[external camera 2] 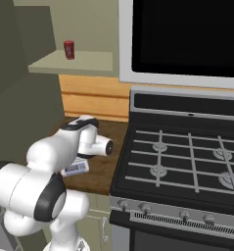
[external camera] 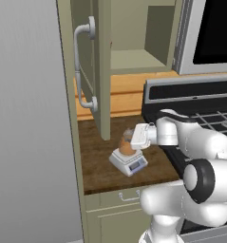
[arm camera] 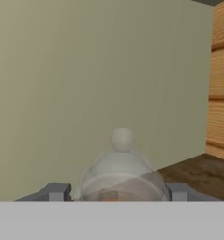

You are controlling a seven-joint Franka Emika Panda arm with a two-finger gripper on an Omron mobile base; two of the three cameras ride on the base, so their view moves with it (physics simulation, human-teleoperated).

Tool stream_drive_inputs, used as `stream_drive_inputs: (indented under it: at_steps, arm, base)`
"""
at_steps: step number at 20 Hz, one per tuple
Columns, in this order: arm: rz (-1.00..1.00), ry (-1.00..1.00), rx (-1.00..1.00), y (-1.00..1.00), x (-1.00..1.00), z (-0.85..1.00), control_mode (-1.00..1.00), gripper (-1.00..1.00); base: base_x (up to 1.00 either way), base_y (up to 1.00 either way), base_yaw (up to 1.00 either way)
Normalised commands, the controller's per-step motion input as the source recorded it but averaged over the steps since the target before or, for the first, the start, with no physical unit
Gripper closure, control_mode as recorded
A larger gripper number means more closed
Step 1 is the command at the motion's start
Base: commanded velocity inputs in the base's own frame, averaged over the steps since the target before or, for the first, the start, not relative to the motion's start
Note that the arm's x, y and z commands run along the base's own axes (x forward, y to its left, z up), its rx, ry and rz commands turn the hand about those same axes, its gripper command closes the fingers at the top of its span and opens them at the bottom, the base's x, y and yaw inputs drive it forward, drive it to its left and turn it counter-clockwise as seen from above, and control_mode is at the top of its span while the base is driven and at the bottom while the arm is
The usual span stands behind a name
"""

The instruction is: Pick the honey bottle and place it on the digital scale for weighing, and close the cabinet.

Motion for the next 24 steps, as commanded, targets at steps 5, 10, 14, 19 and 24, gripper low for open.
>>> stream_drive_inputs:
  at_steps: [5,10,14,19,24]
  arm:
    - [0.0,-0.07,-0.01,0.04,0.0,-0.17,-1.0,1.0]
    - [0.0,-0.03,-0.01,0.12,-0.01,-0.09,-1.0,-1.0]
    - [0.0,0.0,0.0,0.0,-0.18,0.0,-1.0,-1.0]
    - [0.0,-0.03,0.0,-0.01,-0.17,0.02,-1.0,-1.0]
    - [0.0,-0.12,0.0,0.0,-0.05,0.14,-1.0,-1.0]
  base:
    - [0.0,0.0,0.0]
    - [0.0,0.0,0.0]
    - [0.0,0.0,0.0]
    - [0.0,0.0,0.0]
    - [0.0,0.0,0.0]
